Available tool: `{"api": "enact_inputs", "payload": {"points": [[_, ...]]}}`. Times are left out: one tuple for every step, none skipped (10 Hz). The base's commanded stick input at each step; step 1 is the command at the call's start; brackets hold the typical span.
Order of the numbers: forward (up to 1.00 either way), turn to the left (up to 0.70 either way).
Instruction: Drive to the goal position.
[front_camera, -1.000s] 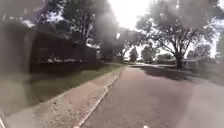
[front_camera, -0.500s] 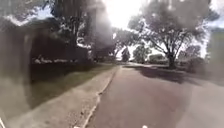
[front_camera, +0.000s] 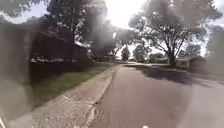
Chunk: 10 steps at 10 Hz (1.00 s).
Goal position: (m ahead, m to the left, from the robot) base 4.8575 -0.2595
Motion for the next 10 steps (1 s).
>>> {"api": "enact_inputs", "payload": {"points": [[1.0, -0.16], [1.0, -0.02], [1.0, 0.0], [1.0, 0.0], [1.0, -0.03], [1.0, -0.16], [1.0, -0.34], [1.0, -0.2], [1.0, -0.07], [1.0, 0.0]]}}
